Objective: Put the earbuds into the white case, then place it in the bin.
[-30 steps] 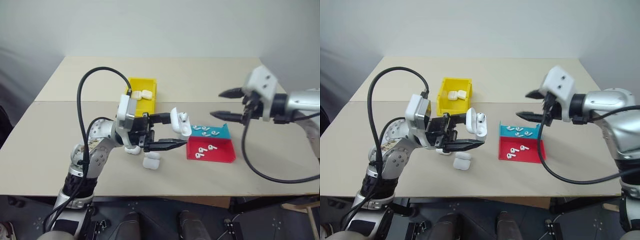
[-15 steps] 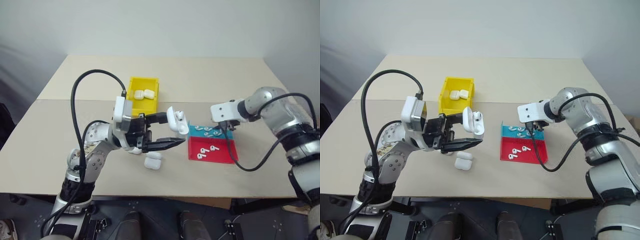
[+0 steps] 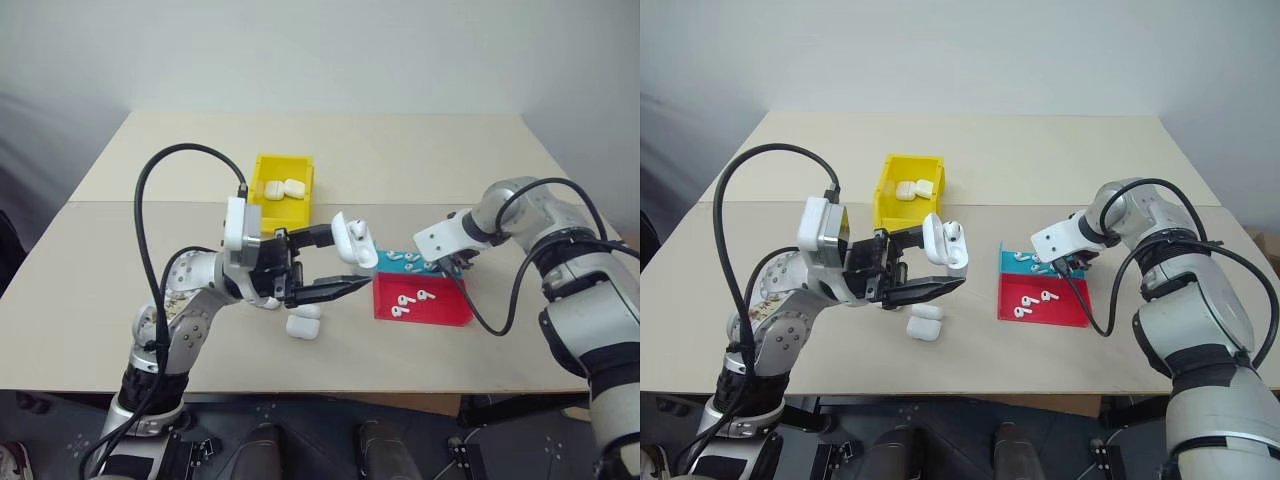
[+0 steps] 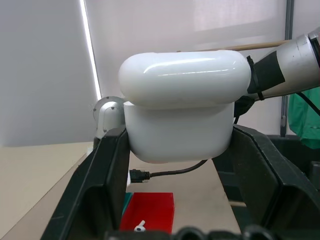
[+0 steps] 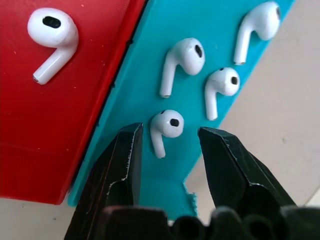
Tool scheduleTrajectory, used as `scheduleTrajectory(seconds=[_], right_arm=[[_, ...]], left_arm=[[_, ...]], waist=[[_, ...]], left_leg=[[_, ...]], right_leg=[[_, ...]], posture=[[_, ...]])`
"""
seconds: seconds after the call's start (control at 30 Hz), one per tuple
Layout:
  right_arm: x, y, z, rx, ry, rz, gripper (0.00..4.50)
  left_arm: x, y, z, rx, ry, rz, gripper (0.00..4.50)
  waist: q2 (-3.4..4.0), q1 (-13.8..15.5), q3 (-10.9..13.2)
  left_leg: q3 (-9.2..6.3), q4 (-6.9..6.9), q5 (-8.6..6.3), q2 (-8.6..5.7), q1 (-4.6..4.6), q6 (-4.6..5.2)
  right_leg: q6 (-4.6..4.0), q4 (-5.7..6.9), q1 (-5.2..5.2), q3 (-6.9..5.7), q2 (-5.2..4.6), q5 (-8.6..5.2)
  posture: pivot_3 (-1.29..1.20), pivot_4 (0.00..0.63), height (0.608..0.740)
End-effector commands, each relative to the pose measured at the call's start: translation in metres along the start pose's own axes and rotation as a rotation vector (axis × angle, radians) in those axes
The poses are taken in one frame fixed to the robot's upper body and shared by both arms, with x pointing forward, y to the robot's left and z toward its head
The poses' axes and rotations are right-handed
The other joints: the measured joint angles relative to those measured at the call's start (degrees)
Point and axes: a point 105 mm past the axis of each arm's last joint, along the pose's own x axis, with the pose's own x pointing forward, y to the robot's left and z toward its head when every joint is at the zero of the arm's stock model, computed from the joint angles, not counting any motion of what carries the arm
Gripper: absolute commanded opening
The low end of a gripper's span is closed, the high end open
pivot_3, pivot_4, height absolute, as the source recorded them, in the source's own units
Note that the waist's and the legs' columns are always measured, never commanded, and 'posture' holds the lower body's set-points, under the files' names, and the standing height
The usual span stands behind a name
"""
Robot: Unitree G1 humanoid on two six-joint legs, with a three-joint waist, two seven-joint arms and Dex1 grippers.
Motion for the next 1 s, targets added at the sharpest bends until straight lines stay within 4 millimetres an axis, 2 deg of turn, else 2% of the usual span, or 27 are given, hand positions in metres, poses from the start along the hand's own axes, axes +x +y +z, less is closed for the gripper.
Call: scheduleTrajectory(seconds=[0.03, 0.27, 0.43, 0.63, 0.73, 0.87, 0.93, 1.0], right_arm=[[-0.009, -0.011, 0.001, -0.027, 0.012, -0.044, 2.17], [0.0, -0.005, 0.001, -0.029, 0.01, -0.026, 2.17], [0.002, -0.004, 0.002, -0.016, -0.001, -0.024, 0.68], [-0.002, -0.008, 0.001, 0.004, -0.017, -0.067, 0.64], [-0.014, -0.017, 0.001, 0.029, -0.039, -0.133, 0.64], [-0.053, -0.041, 0.007, 0.125, -0.179, -0.323, 0.64], [-0.072, -0.044, 0.016, 0.197, -0.313, -0.394, 0.64], [-0.093, -0.037, 0.034, 0.303, -0.531, -0.462, 0.64]], left_arm=[[0.001, -0.004, 0.01, 0.054, -0.017, -0.005, 2.74], [0.0, -0.004, 0.012, 0.062, -0.012, 0.002, 2.74], [0.0, -0.003, 0.012, 0.066, -0.009, 0.003, 2.74], [0.0, -0.002, 0.012, 0.064, -0.008, -0.002, 2.74], [0.001, -0.002, 0.012, 0.055, -0.011, -0.009, 2.74], [0.003, -0.002, 0.011, 0.043, -0.019, -0.027, 2.74], [0.005, -0.003, 0.011, 0.035, -0.028, -0.042, 2.74], [0.008, -0.002, 0.011, 0.029, -0.039, -0.055, 2.74]], waist=[[0.0, -0.01, 0.0], [0.01, -0.15, 0.0], [0.01, -0.73, 0.0], [0.01, -0.92, 0.0], [0.01, -0.96, 0.0], [0.04, -0.93, 0.02], [0.04, -0.87, 0.02], [0.04, -0.36, 0.01]], left_leg=[[0.0, 0.0, 0.0, 0.0, 0.0, 0.0], [0.0, 0.0, 0.0, 0.0, 0.1, 0.0], [0.0, 0.0, 0.0, 0.0, 0.19, 0.0], [0.0, 0.0, 0.0, 0.0, 0.19, 0.0], [0.0, 0.0, 0.0, 0.0, 0.19, 0.0], [0.01, 0.0, 0.0, -0.01, 0.15, 0.0], [0.0, -0.01, 0.0, 0.0, 0.14, 0.0], [-0.08, -0.04, 0.0, 0.01, 0.14, 0.0]], right_leg=[[0.0, 0.01, 0.0, 0.0, 0.0, 0.0], [-0.01, 0.03, 0.09, 0.0, 0.0, 0.0], [-0.01, 0.08, 0.15, 0.01, 0.0, 0.01], [-0.01, 0.07, 0.15, 0.01, 0.0, 0.01], [-0.01, 0.08, 0.14, 0.02, 0.0, 0.01], [0.0, 0.08, 0.11, 0.03, -0.01, 0.01], [0.0, 0.06, 0.11, 0.03, 0.0, 0.01], [0.0, 0.01, 0.2, -0.05, 0.0, 0.0]], posture=[[0.0, 0.15, 0.74], [0.0, 0.15, 0.74], [0.0, 0.15, 0.74], [0.0, 0.15, 0.74], [0.0, 0.15, 0.74], [0.0, 0.15, 0.74], [0.0, 0.15, 0.74], [0.0, 0.15, 0.74]])
